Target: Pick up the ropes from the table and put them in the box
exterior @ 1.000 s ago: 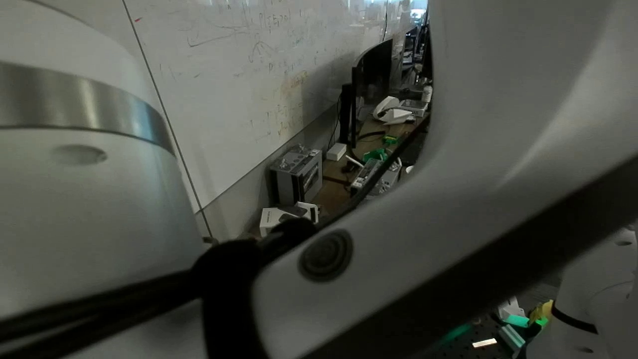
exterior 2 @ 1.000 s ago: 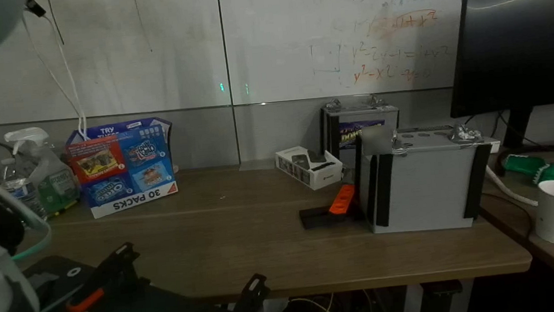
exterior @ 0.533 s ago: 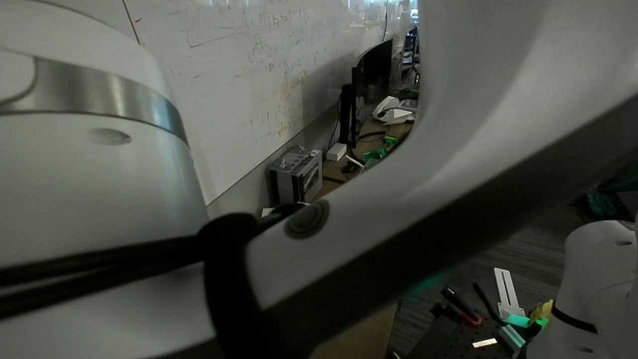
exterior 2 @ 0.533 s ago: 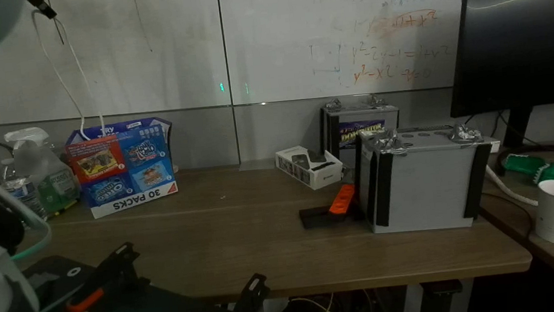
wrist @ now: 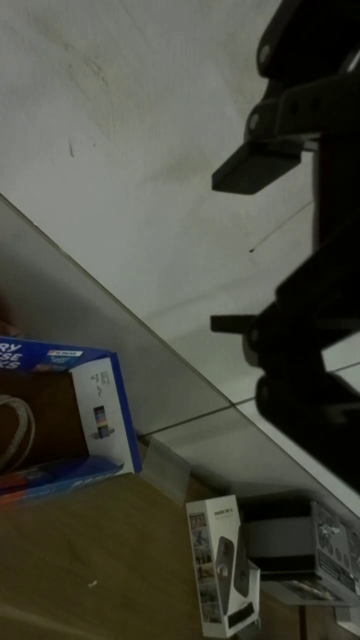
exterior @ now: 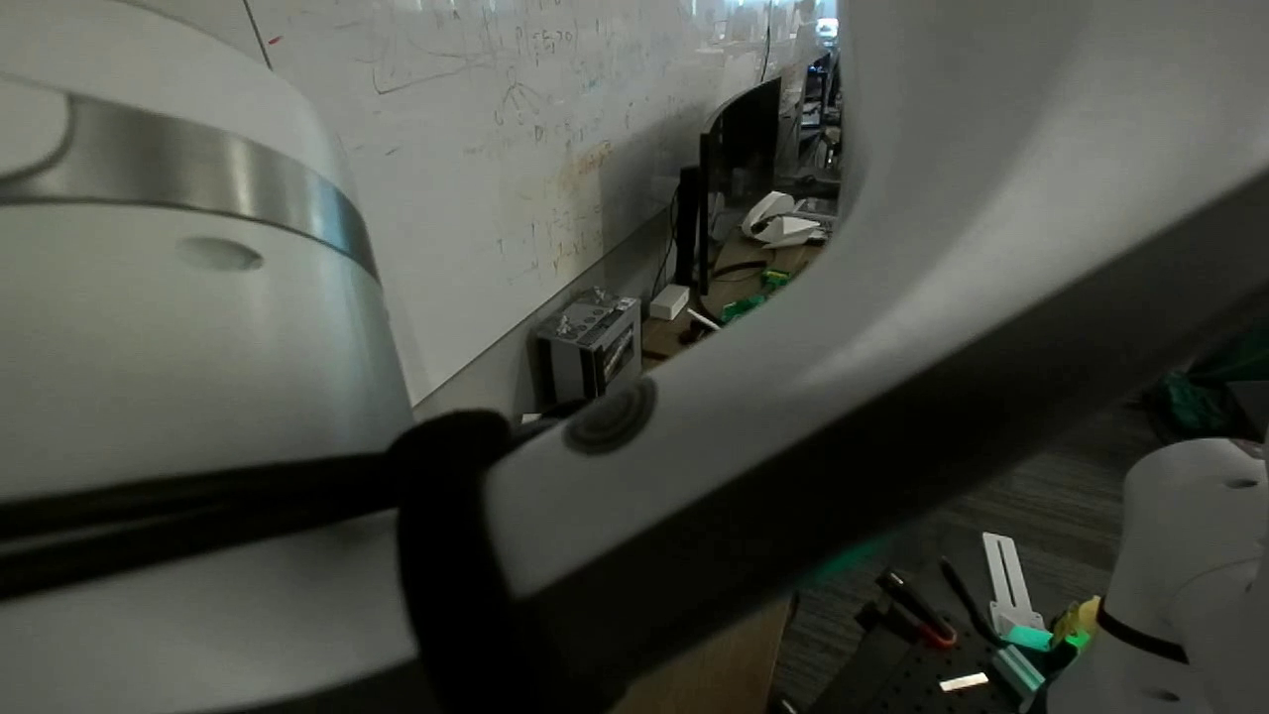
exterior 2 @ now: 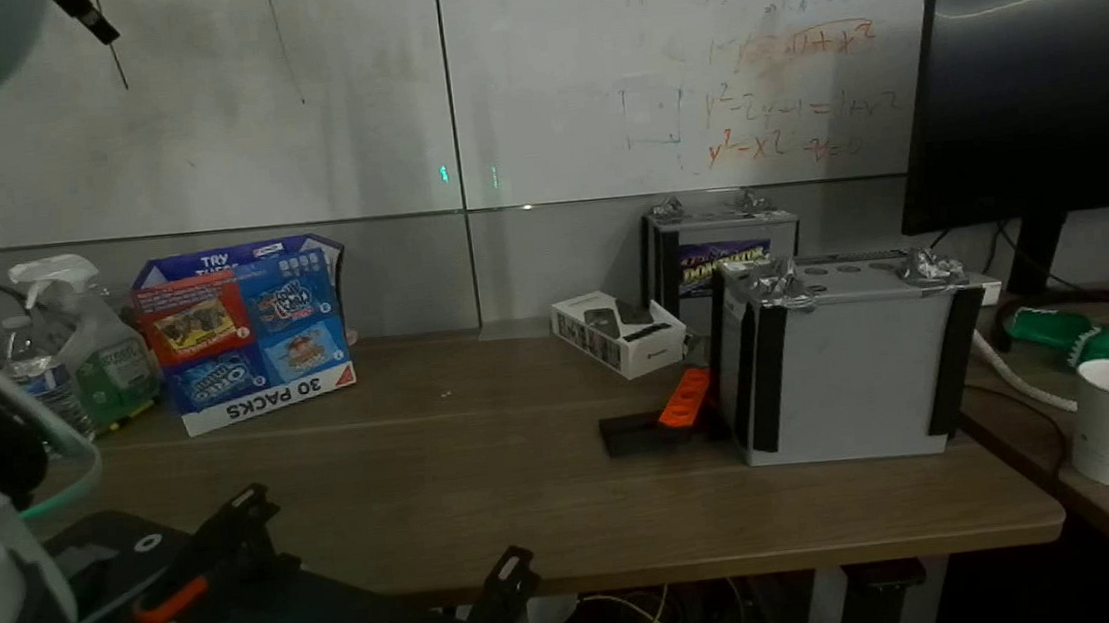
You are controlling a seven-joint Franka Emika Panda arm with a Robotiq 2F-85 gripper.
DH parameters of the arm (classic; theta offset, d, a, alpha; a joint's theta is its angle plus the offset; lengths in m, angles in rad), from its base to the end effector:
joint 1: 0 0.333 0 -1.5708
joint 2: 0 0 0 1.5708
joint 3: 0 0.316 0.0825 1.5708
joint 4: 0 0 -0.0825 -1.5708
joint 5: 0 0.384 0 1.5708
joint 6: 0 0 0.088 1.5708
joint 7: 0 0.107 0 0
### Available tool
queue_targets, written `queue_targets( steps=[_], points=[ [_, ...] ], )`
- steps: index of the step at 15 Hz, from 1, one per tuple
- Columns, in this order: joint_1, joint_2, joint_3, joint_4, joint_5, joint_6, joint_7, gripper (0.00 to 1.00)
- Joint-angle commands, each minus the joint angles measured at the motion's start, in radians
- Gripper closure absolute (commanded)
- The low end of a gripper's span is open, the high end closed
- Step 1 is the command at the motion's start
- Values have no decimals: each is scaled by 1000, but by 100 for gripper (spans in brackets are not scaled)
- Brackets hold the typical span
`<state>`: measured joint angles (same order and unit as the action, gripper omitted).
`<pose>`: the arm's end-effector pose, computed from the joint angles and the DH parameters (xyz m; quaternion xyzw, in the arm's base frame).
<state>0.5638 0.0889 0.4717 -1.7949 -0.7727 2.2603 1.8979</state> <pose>0.3417 0.5210 0.5458 -0.9051 0.2237 -0.3302 0.1476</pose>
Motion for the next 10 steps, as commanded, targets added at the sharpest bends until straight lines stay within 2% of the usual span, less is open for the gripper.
queue_targets(
  steps=[1, 5, 7, 10],
  points=[
    [-7, -86, -18, -40, -9, -142, -8, 3],
    [-73, -216, -40, -127, 85, -298, -113, 0],
    [-124, -303, -74, -194, 159, -310, -189, 0],
    [-190, -412, -146, -303, 310, -263, -331, 0]
  ],
)
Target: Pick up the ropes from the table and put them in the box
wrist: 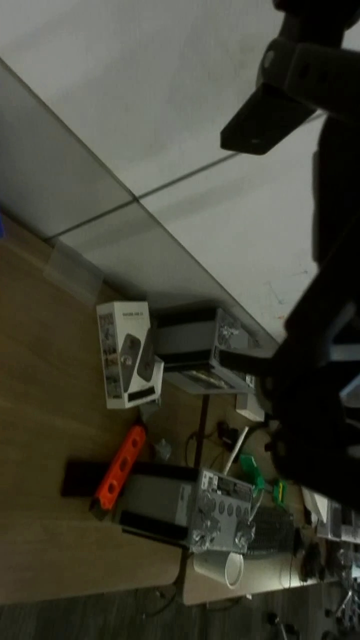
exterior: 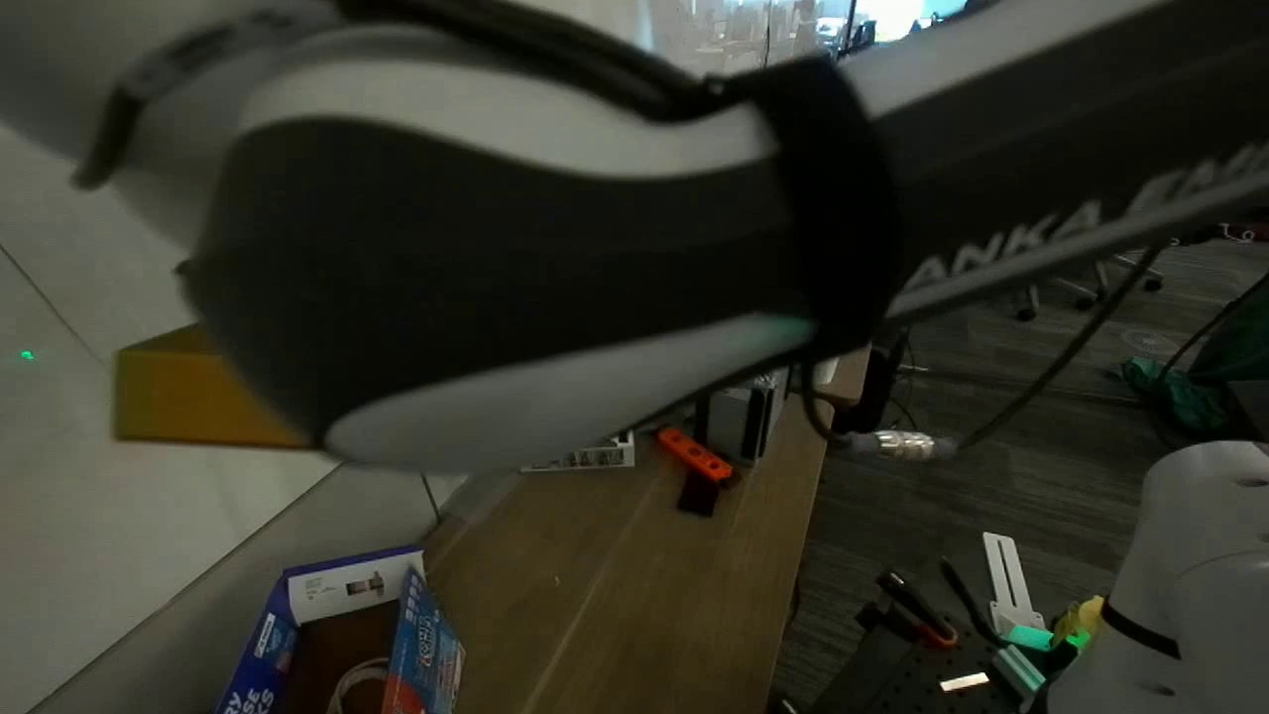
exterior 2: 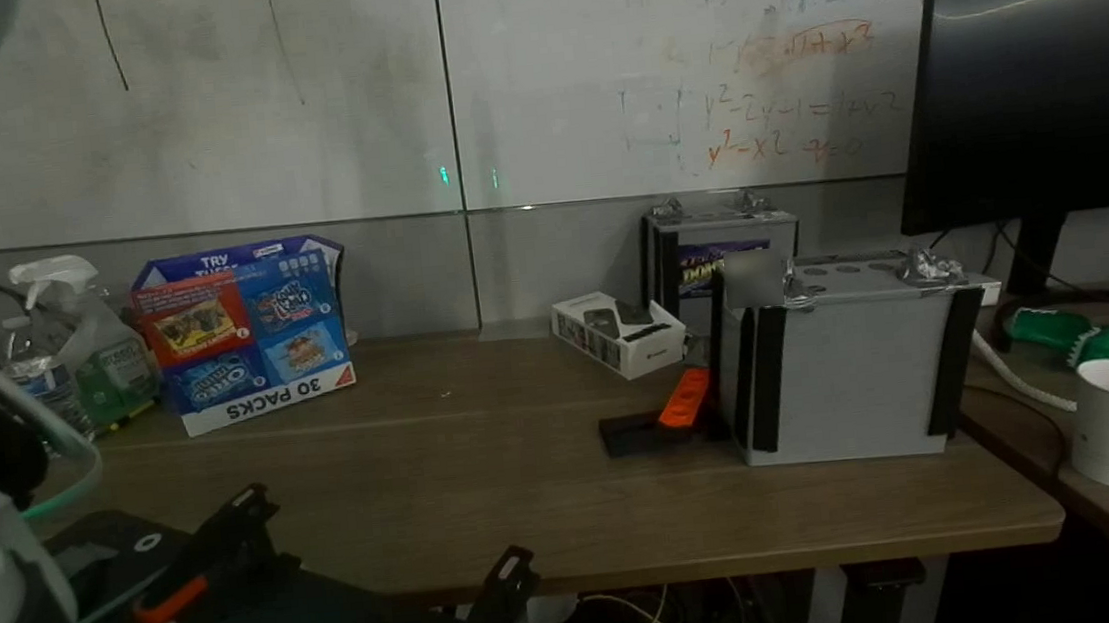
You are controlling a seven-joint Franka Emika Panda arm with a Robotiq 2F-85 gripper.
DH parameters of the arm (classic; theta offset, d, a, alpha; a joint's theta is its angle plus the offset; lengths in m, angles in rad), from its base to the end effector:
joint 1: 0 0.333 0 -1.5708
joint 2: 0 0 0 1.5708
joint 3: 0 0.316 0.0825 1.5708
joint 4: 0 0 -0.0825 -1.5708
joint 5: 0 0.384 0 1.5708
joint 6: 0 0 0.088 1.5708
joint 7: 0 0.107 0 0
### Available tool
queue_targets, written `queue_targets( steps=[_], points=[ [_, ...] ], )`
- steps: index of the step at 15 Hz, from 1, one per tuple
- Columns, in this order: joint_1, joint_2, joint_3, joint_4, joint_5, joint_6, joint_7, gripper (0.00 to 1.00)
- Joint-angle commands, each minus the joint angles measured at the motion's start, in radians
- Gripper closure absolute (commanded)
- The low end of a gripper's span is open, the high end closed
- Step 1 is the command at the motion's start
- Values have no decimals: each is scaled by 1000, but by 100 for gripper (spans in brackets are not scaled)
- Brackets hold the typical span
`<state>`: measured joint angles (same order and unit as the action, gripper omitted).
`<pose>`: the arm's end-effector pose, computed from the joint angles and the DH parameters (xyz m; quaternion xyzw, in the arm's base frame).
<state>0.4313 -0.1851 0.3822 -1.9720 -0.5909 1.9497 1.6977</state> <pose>0.3783 0.3653 0.5719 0.8905 -0.3255 0.3163 0.0320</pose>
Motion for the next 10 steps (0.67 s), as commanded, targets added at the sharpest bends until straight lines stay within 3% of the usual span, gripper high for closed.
queue_targets(
  steps=[1, 5, 6, 10],
  points=[
    [-83, -169, -77, -167, 164, 39, -169, 0],
    [-144, -314, -182, -354, 348, 45, -425, 0],
    [-65, -350, -282, -409, 378, 58, -506, 0],
    [-45, -545, -401, -625, 456, 34, -804, 0]
  ],
)
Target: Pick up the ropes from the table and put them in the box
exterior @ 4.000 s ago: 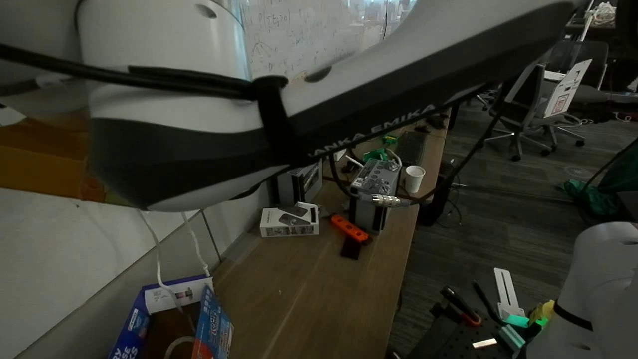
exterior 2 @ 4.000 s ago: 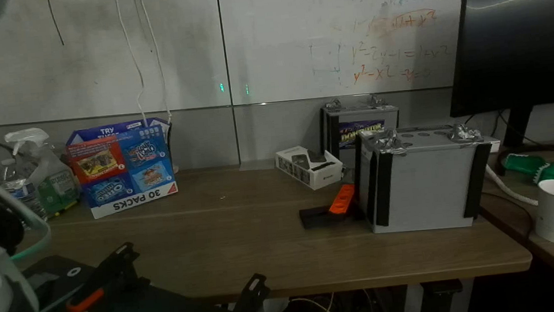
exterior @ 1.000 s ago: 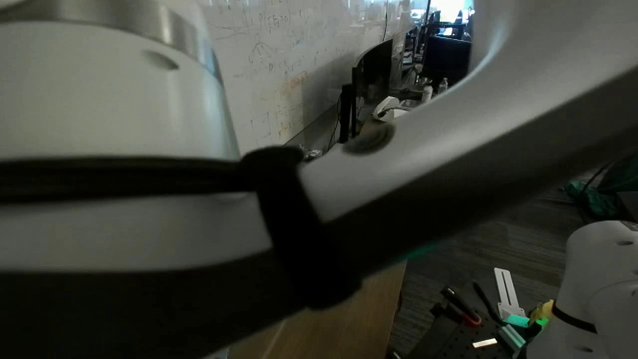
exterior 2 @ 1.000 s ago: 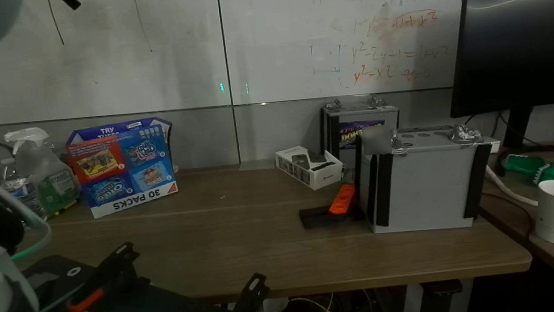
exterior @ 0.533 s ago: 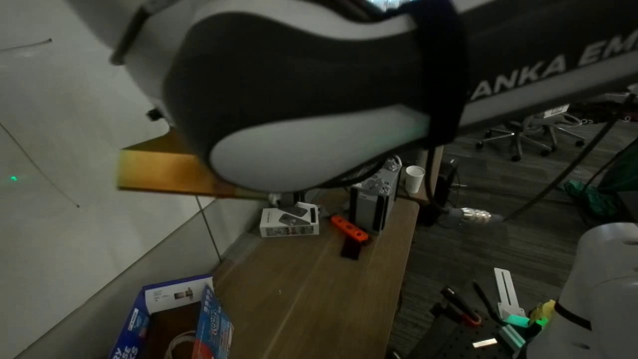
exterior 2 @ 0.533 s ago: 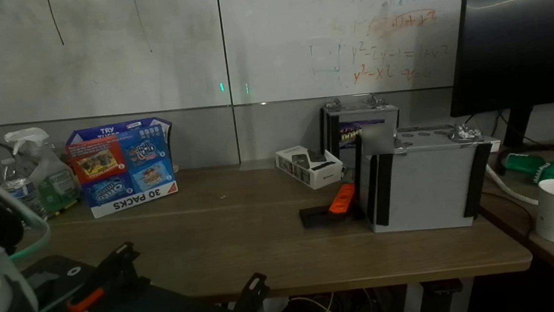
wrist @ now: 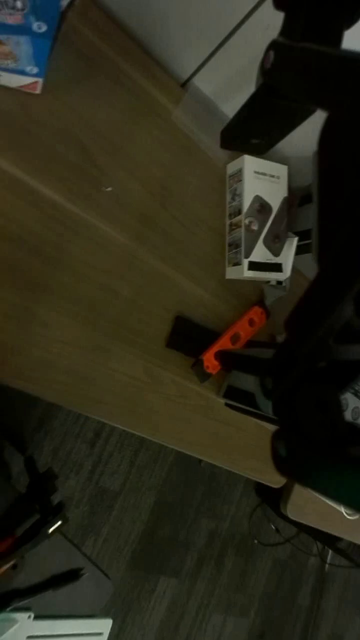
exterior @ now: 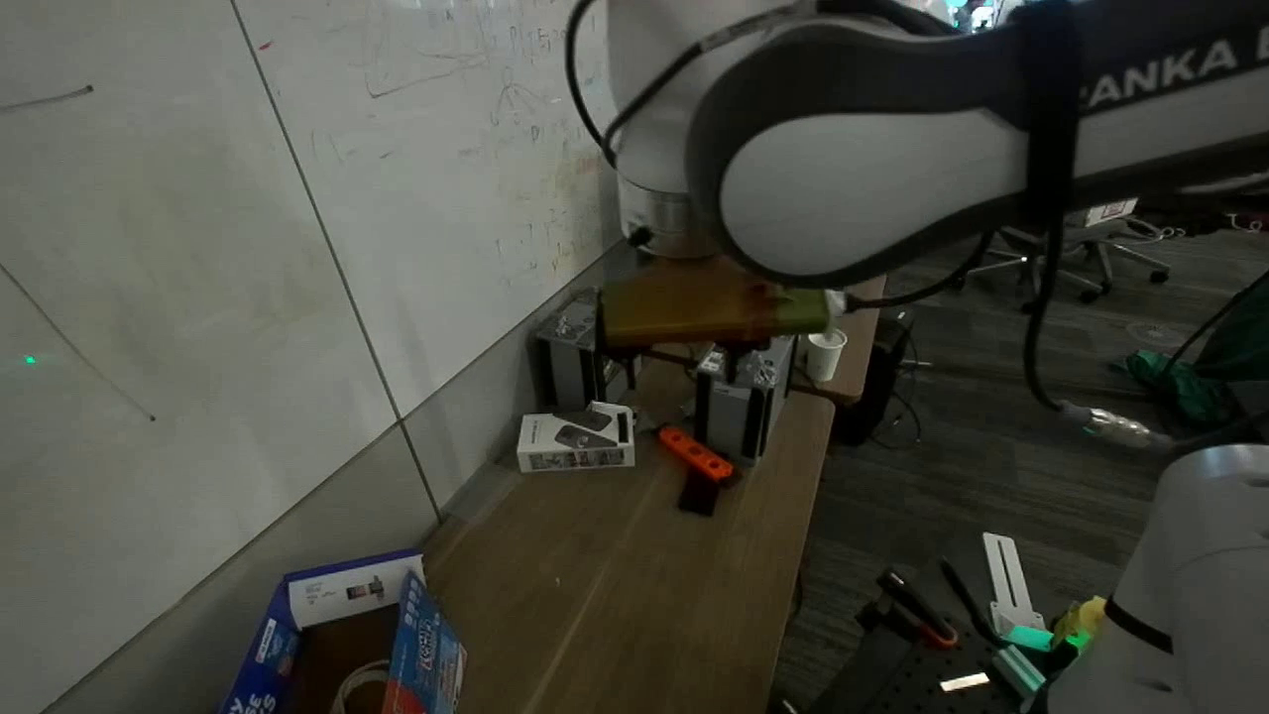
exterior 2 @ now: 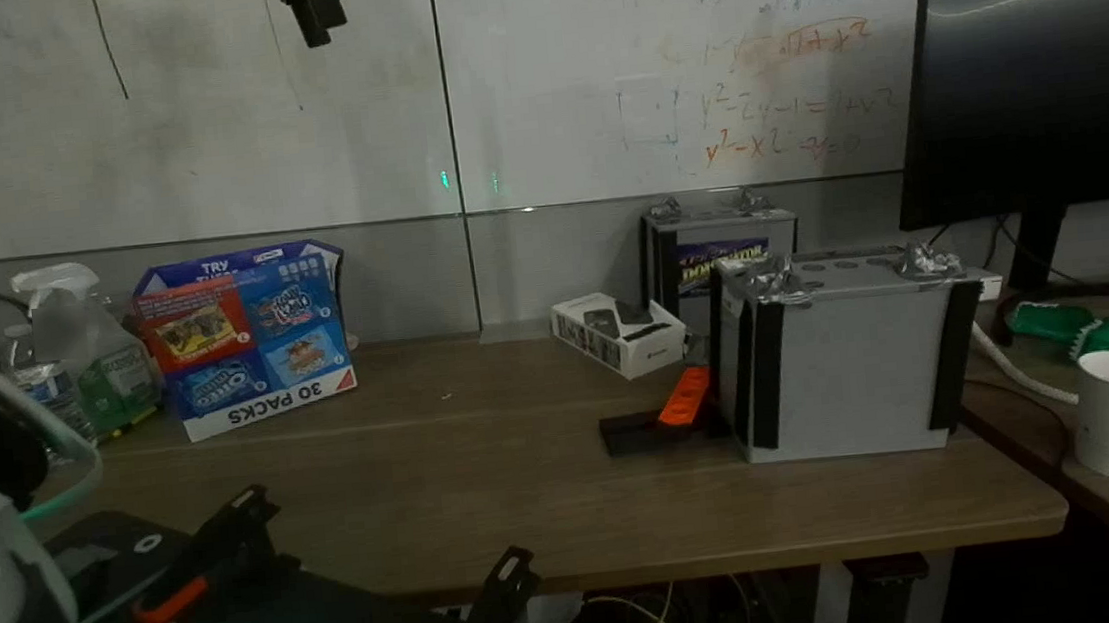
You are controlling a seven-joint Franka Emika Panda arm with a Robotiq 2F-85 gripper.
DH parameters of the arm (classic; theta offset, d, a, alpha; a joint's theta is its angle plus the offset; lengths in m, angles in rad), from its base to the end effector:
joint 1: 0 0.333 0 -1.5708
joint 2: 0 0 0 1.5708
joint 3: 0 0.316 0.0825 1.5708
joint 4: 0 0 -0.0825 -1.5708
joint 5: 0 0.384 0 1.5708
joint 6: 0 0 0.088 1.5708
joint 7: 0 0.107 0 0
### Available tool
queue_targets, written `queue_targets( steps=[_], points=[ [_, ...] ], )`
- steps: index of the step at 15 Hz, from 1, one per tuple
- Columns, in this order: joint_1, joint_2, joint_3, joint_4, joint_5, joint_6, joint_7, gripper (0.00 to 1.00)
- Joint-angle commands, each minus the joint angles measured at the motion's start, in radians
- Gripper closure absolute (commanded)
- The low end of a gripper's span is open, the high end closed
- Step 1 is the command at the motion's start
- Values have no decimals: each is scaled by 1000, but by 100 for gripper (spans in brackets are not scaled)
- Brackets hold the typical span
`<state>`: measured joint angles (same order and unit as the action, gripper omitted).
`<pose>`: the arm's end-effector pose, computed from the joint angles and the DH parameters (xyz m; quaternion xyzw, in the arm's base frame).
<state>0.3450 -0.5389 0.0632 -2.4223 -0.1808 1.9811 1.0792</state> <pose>0.3688 0.1495 0.5100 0.9473 -0.3003 0.1030 0.0422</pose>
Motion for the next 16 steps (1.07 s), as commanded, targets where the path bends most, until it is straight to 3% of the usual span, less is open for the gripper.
queue_targets(
  steps=[1, 2, 5, 8, 11, 16],
  points=[
    [52, -244, -99, -222, 40, -39, -242, 0],
    [-50, -297, -12, -259, 80, -80, -342, 0],
    [-75, -455, 41, -379, 85, -178, -508, 0],
    [-95, -483, 80, -349, 73, -245, -693, 0],
    [-109, -524, 53, -346, 38, -217, -881, 0],
    [-135, -523, -55, -342, 47, -144, -1130, 0]
  ],
)
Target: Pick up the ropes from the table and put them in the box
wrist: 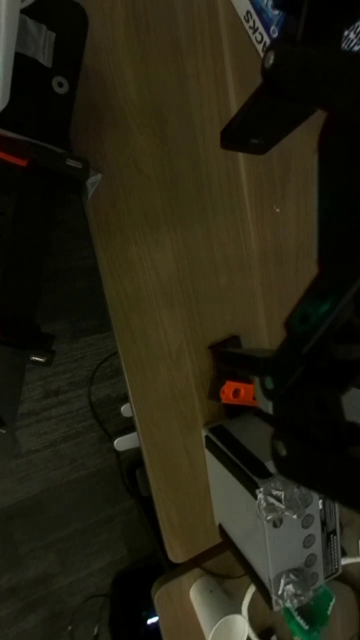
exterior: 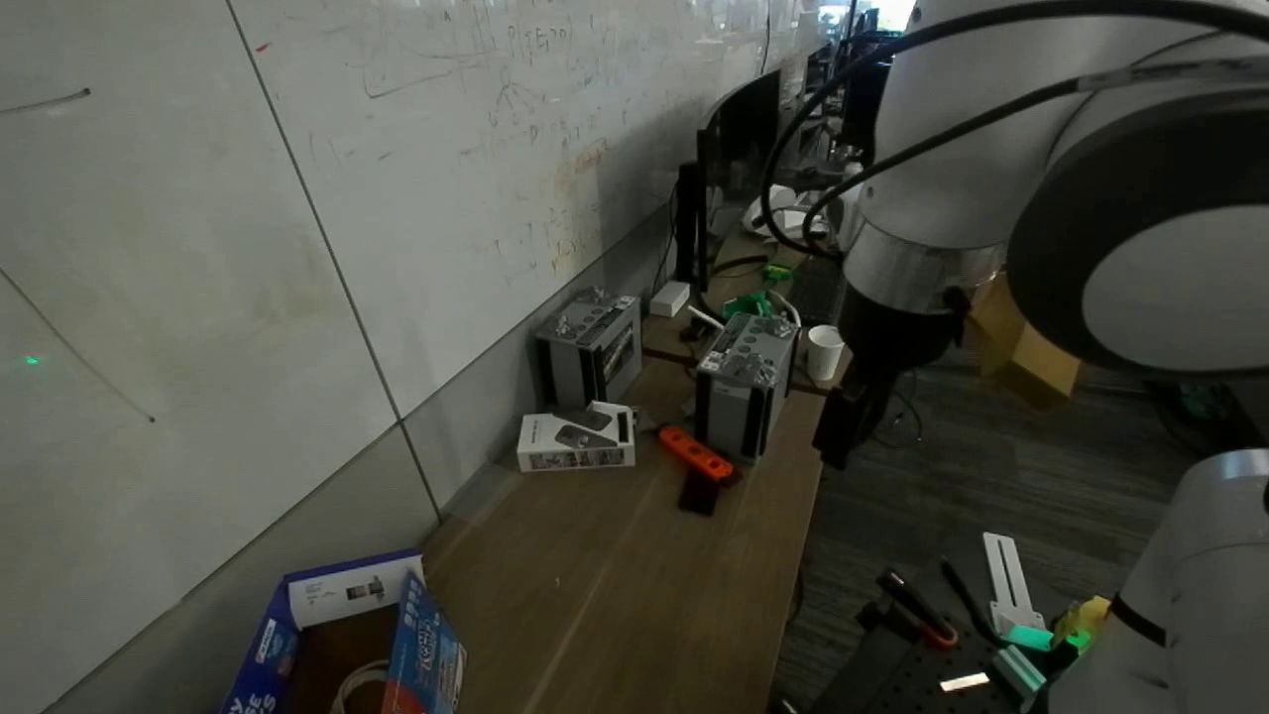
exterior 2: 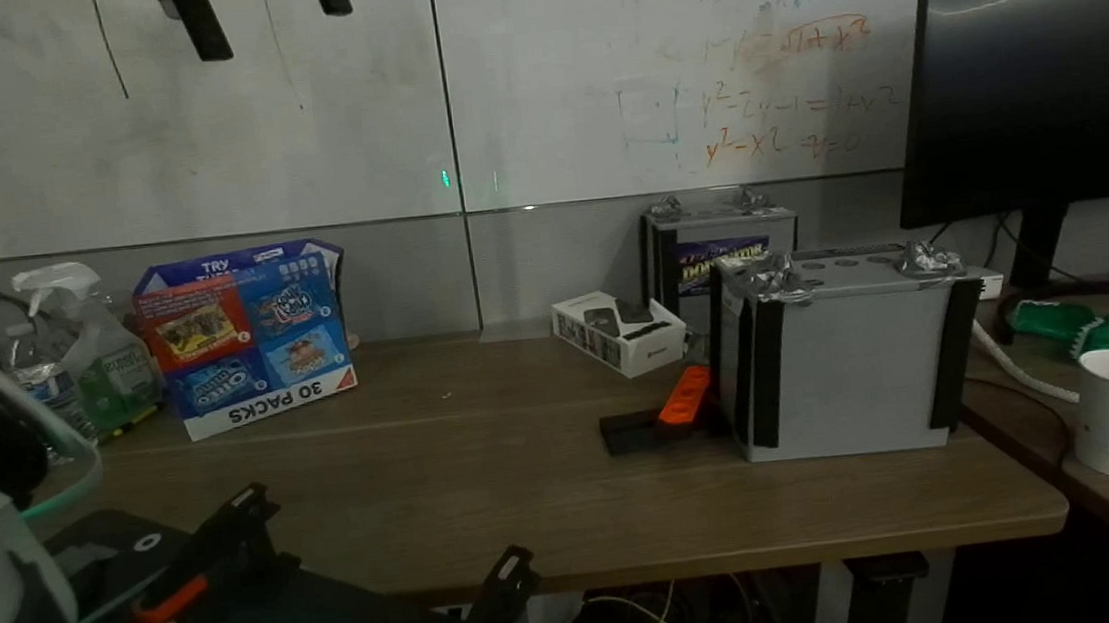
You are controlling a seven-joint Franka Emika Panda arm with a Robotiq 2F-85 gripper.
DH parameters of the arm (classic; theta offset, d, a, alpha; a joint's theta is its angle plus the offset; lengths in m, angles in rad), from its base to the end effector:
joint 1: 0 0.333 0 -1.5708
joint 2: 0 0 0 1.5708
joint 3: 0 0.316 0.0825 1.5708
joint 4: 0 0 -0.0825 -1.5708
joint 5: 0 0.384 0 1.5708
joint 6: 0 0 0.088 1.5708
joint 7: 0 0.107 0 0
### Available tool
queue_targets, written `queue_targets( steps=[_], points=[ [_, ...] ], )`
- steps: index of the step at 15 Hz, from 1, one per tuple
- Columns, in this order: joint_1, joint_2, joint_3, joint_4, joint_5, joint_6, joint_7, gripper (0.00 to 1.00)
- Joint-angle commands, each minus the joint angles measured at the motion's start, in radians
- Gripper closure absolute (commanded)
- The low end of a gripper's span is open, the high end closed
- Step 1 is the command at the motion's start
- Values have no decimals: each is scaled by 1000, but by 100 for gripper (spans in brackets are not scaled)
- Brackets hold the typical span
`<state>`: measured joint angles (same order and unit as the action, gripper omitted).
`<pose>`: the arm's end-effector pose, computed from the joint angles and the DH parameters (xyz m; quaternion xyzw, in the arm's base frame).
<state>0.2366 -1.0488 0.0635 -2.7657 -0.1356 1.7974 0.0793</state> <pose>0.2473 0.0651 0.4892 0.9890 0.1075 0.0550 0.0858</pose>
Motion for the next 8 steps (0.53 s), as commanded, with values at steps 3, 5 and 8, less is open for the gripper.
queue_targets(
  steps=[3, 5, 8],
  points=[
    [-59, -7, -104, 2, 23, 38, -184, 0],
    [-68, 2, -75, 2, 25, 23, -168, 0],
    [-76, 2, -83, 2, 26, 23, -178, 0]
  ],
)
